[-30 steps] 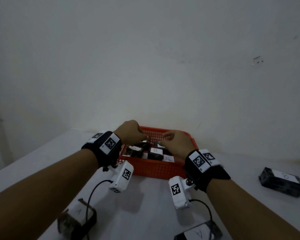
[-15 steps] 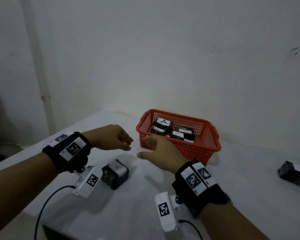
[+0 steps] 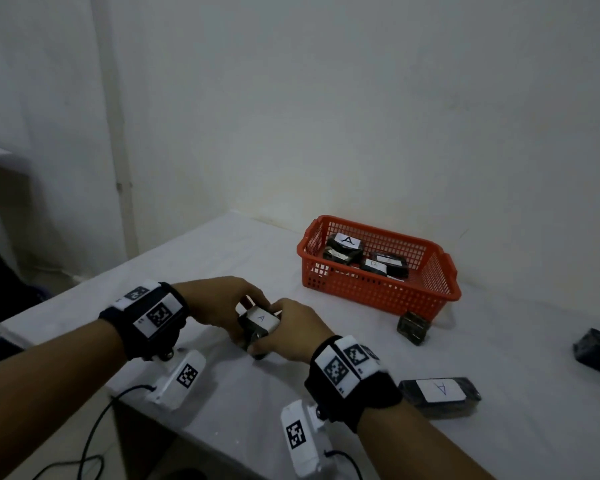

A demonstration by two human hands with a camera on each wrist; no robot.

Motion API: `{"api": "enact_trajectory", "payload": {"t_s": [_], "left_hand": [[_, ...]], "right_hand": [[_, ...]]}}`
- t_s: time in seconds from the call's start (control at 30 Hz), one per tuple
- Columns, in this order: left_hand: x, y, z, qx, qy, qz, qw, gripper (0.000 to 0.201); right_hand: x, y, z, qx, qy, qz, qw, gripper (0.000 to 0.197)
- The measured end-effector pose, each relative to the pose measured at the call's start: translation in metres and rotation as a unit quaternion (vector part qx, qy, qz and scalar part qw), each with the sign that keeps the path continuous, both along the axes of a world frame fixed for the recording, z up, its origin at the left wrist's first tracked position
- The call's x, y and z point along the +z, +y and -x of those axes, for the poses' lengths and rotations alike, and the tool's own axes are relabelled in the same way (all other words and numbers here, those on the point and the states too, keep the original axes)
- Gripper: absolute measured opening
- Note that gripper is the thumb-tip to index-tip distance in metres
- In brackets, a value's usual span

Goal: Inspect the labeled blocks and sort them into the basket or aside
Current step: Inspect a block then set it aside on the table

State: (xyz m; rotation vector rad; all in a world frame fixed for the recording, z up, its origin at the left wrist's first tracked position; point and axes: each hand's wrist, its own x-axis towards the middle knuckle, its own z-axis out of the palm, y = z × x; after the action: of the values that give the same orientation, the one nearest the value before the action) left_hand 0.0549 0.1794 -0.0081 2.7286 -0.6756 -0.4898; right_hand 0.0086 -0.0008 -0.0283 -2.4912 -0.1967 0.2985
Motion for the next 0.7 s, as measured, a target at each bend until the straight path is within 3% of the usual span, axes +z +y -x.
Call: {"api": "enact_trajectory", "payload": {"t_s": [0.2, 0.33, 0.53, 0.7], "left_hand": [[0.0, 0.002, -0.001, 0.009, 0.033, 0.084, 0.996, 0.061], [0.001, -0.006, -0.002, 0.027, 0.062, 0.202, 0.977, 0.051], [0.007, -0.052, 0.004, 0.02, 0.094, 0.402, 0.91, 0.032], [0.0, -0.115, -0.002, -0.025, 0.178, 0.515, 0.838, 0.043]], "right_hand": [[-0.007, -0.009, -0.001, -0.013, -0.037, -0.047, 0.998, 0.068], [-0.003, -0.034, 0.0, -0.029, -0.076, -0.118, 0.99, 0.067], [0.015, -0.092, 0.006, -0.056, -0.093, -0.25, 0.962, 0.057], [0.019, -0.148, 0.008, -0.092, -0.095, -0.346, 0.929, 0.039]]}}
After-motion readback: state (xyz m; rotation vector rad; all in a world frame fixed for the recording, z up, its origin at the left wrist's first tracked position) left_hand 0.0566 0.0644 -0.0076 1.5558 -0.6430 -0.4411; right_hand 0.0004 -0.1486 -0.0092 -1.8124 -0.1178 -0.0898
